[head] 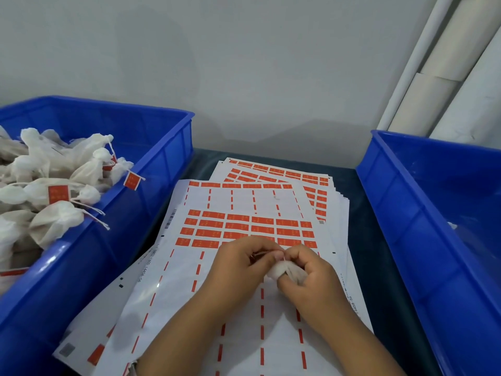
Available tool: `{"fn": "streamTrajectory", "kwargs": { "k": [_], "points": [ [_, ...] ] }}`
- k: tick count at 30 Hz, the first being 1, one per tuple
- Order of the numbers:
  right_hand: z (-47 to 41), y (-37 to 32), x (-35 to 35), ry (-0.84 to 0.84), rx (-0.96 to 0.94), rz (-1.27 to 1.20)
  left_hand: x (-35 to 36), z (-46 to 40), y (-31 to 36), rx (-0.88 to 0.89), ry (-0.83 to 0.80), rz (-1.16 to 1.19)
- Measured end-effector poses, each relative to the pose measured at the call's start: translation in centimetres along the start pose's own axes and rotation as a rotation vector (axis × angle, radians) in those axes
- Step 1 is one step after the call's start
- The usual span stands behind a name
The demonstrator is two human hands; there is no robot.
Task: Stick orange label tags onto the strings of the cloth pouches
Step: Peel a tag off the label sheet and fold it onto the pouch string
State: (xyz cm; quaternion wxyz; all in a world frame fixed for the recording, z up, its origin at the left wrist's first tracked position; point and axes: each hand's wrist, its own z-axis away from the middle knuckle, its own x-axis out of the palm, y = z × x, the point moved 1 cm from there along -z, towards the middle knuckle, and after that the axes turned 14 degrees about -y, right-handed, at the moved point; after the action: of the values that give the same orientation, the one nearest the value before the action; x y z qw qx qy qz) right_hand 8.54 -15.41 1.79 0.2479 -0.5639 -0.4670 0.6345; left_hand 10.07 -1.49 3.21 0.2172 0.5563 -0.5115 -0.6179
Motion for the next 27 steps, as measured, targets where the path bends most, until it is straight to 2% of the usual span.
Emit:
{"fn": "streamTrajectory", "kwargs": {
  "k": [11,27],
  "points": [
    [0.16,-0.05,-0.03,0.113,-0.052,-0.065,0.33,-0.49,-0.7,-0.189,0.14,0.32],
    [0.2,-0.47,-0.01,0.179,0.042,-0.299,0.54,-0.67,-0.36,-0.272,0.131,0.243]
  ]
}}
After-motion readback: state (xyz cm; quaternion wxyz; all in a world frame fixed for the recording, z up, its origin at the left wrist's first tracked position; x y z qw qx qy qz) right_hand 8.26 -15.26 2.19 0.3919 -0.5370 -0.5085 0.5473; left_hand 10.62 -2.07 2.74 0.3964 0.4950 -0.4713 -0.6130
